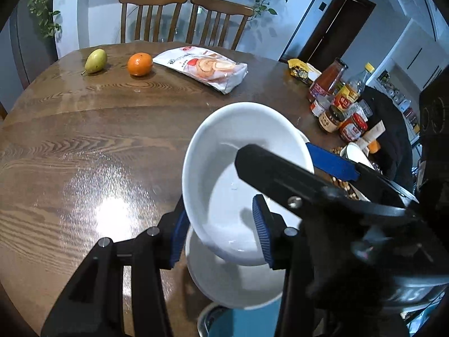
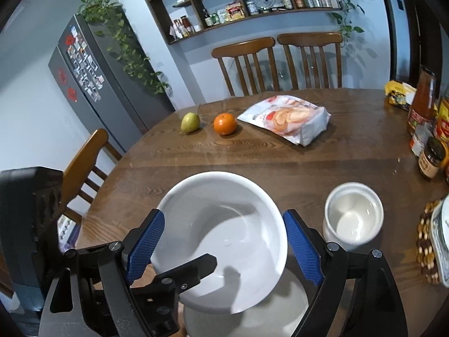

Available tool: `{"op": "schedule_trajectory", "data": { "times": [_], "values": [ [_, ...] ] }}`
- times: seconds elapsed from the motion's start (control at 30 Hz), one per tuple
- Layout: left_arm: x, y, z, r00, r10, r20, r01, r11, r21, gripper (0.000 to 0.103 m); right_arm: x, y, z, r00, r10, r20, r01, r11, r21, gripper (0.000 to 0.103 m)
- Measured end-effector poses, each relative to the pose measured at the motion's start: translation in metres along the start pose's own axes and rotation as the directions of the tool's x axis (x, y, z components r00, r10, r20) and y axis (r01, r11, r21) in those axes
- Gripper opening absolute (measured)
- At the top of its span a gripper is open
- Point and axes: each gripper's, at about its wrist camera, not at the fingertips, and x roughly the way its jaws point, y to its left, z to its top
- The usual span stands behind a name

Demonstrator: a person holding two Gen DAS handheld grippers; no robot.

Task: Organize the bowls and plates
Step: 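Lower the smaller bowl into the large bowl and open the right gripper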

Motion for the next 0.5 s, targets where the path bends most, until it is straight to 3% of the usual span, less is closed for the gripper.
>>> {"op": "schedule_trajectory", "data": {
  "times": [0.23, 0.5],
  "values": [
    [-0.003, -0.015, -0.018, 1.000, -0.007, -0.027, 0.007, 1.000, 0.027, 0.042, -0.011, -0.004, -0.018, 0.999, -0.045, -0.021, 0.045, 0.999, 0.010, 0.088],
    [0.002, -0.019, -0.042, 0.996, -0.038, -0.086, 0.040, 0.999, 0.020, 0.042, -0.019, -0.008, -0.036, 0.998, -0.035, -0.043, 0.037, 0.999, 0.032, 0.088]
  ]
}}
